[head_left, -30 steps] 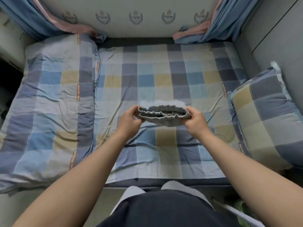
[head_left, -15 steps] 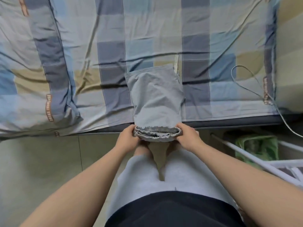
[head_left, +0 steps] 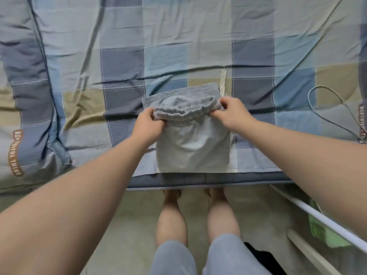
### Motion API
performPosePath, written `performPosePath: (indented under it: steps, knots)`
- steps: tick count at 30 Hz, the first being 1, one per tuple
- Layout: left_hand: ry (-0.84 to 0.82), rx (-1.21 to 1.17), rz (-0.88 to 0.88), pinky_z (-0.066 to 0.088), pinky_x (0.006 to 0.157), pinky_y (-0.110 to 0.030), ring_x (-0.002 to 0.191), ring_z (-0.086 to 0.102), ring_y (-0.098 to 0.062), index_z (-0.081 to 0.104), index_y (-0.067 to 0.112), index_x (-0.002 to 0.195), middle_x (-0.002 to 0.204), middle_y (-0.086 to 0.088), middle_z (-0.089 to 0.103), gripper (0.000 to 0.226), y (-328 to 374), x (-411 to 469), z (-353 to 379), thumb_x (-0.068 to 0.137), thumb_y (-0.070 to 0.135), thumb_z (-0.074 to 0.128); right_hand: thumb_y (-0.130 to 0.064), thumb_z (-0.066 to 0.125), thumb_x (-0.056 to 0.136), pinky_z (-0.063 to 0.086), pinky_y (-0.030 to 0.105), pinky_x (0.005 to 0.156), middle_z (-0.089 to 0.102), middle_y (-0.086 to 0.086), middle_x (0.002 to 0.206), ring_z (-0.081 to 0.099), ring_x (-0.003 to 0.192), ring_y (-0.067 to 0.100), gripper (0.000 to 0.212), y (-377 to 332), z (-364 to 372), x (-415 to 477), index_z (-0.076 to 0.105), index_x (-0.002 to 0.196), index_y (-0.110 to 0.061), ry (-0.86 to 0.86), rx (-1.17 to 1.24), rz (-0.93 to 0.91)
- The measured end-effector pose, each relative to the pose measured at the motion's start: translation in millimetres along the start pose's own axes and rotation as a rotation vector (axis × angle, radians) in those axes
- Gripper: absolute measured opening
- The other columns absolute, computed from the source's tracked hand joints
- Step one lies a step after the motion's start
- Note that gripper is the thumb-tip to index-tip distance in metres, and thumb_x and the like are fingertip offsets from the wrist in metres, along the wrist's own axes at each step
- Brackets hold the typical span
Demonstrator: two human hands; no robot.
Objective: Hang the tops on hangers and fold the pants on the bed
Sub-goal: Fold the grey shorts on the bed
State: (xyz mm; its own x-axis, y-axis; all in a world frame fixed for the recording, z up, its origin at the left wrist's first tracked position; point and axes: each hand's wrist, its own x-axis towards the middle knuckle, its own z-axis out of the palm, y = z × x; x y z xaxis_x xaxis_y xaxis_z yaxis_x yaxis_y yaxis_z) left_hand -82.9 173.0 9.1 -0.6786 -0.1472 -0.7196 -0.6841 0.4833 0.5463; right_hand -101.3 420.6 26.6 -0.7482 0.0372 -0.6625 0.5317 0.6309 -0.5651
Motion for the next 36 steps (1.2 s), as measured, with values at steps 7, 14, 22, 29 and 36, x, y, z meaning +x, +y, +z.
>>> performPosePath:
  steps: [7,14,22,29,36]
  knots:
    - [0.240,0.073,-0.009,0.043,0.104,-0.033,0.124,0.057,-0.022,0.055,0.021,0.133,0.133,-0.001,0.062,0.044,-14,55,27,0.093,0.036,0.066,-0.026,0.063,0.096,0.044,0.028,0.089,0.057,0.003,0.126,0.054,0.116,0.024,0.049,26,24,64,0.041,0.139,-0.019,0.179,0.056,0.079]
    - [0.254,-0.094,-0.284,0.036,0.112,-0.043,0.141,0.041,-0.028,0.021,0.016,0.155,0.158,-0.007,0.034,0.102,-73,35,59,0.080,0.053,0.079,-0.048,0.072,0.086,0.025,0.046,0.120,0.018,0.005,0.164,0.025,0.148,0.029,0.099,83,42,52,0.010,0.159,-0.021,0.193,0.162,0.285]
    - [0.137,-0.120,-0.288,0.049,0.098,-0.037,0.118,0.060,-0.026,0.053,0.015,0.134,0.125,-0.001,0.064,0.068,-73,30,70,0.081,0.048,0.080,-0.041,0.089,0.070,0.052,0.035,0.093,0.064,0.002,0.128,0.064,0.108,0.019,0.080,104,50,56,0.051,0.135,-0.015,-0.051,0.442,0.396]
    - [0.029,-0.211,-0.351,0.051,0.102,-0.047,0.108,0.064,-0.030,0.064,0.015,0.122,0.121,-0.007,0.069,0.036,-55,-6,55,0.093,0.034,0.071,-0.024,0.081,0.078,0.056,0.039,0.091,0.074,0.004,0.110,0.070,0.100,0.025,0.043,83,28,20,0.067,0.118,-0.018,-0.182,0.546,0.478]
    - [-0.148,-0.251,-0.380,0.053,0.098,-0.047,0.100,0.068,-0.028,0.066,0.016,0.118,0.112,-0.005,0.072,0.032,-20,-92,5,0.093,0.034,0.071,-0.018,0.076,0.083,0.056,0.035,0.079,0.073,0.005,0.106,0.069,0.096,0.025,0.021,38,-6,-93,0.067,0.103,-0.020,-0.057,0.646,0.504]
